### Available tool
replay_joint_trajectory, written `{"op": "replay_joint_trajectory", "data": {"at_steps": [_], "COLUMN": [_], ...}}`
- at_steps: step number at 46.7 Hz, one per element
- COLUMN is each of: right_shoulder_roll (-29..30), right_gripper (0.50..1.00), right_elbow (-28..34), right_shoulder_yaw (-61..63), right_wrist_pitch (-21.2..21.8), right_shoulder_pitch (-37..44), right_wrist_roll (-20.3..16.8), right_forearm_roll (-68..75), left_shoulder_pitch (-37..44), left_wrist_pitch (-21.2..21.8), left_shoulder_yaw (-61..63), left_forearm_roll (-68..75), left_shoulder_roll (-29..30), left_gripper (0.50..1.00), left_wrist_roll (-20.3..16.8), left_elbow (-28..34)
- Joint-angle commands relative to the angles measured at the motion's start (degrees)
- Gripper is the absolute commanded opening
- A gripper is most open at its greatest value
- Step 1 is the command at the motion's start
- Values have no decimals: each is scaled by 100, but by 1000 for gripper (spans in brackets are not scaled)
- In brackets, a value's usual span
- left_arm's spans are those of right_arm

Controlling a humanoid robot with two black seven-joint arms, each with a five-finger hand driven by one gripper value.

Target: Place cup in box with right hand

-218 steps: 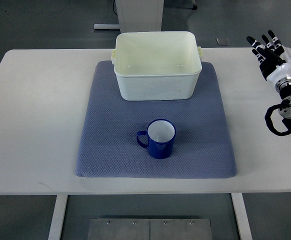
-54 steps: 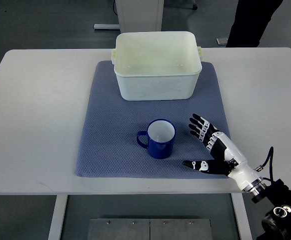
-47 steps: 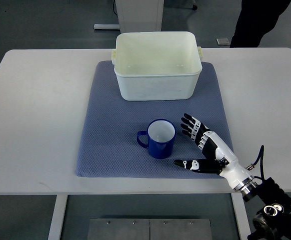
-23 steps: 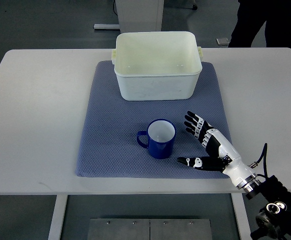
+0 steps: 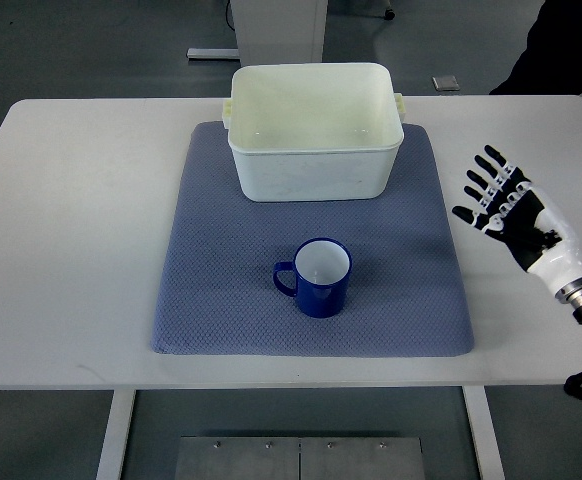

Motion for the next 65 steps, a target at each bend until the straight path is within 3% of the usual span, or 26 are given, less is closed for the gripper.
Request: {"op": "replay_joint_trajectory", "data": {"at_steps": [1, 4, 7, 10, 16, 21, 26, 36, 46, 65], "right_shoulder_roll": [-162, -171, -154, -110, -22, -4, 75, 5, 22, 233], "right_gripper": [998, 987, 912, 870, 870, 870, 868, 870, 870, 870], "right_elbow": [-101, -180, -233, -303, -514, -505, -286, 109, 505, 743], "right_shoulder_yaw": [156, 375, 700, 1060, 1554, 1580, 1589, 1624, 1554, 720], "right_wrist_pitch": [-2, 7, 121, 392, 955, 1272, 1693, 2511, 2652, 2600], "right_shoulder_pitch": [142, 239, 230, 204, 169, 37, -376, -1088, -1501, -1220], "right_wrist_roll": [-118, -346, -740, -1119, -1384, -1209, -655, -198, -48, -100], "right_forearm_roll": [453, 480, 480, 480, 410, -458, -1611, -1963, -2877, -4029], "left_shoulder_pitch": [0, 0, 0, 0, 0, 0, 0, 0, 0, 0], "left_wrist_pitch": [-7, 1, -7, 1, 1, -7, 1, 1, 1, 1], "left_shoulder_yaw": [0, 0, 0, 0, 0, 0, 0, 0, 0, 0], "left_forearm_roll": [-2, -2, -2, -2, -2, -2, -2, -2, 7, -2], "left_shoulder_roll": [0, 0, 0, 0, 0, 0, 0, 0, 0, 0], "left_gripper": [1000, 1000, 1000, 1000, 1000, 1000, 1000, 1000, 1000, 1000], "left_wrist_roll": [0, 0, 0, 0, 0, 0, 0, 0, 0, 0], "left_elbow": [0, 0, 0, 0, 0, 0, 0, 0, 0, 0]}}
